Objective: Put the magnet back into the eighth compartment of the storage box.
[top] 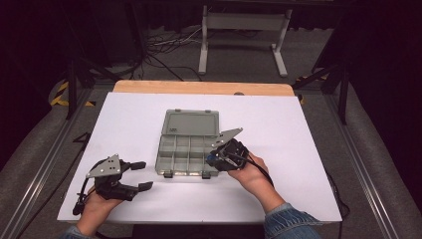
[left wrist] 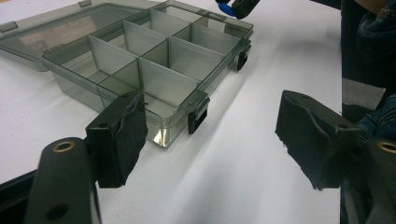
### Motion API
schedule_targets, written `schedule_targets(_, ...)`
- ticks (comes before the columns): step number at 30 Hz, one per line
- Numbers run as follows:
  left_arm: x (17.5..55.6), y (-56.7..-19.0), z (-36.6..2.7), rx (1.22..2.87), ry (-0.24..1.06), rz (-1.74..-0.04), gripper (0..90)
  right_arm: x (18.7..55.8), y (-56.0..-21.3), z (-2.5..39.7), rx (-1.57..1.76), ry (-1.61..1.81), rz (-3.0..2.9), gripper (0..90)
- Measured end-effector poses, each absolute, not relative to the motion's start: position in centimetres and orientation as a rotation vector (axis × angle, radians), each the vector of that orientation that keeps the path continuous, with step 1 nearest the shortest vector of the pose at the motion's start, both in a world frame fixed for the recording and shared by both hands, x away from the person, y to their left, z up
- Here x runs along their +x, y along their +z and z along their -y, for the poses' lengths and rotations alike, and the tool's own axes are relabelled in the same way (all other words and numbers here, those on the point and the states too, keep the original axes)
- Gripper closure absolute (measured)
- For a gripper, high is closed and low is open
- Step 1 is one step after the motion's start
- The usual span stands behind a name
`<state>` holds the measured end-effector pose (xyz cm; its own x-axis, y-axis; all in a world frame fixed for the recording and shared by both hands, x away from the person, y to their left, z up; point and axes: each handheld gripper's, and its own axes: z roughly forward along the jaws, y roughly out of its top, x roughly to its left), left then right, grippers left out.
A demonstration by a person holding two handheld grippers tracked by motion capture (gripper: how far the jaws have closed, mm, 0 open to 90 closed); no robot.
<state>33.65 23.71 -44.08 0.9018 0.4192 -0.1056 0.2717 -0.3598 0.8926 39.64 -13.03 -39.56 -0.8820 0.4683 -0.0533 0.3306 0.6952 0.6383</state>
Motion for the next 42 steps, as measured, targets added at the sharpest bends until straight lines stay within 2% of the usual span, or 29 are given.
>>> schedule_targets(21,33.7,-44.1,-23.7,1.966,0.166,-0.501,25.1,40.7,-41.5,12.6,0.678,0.894,-2.733,62.7)
schedule_targets(42,33.7,-44.1,-23.7,1.966,0.165,-0.503,25.1,41.0,-42.0,12.0,0.678,0.86,-2.75,62.5)
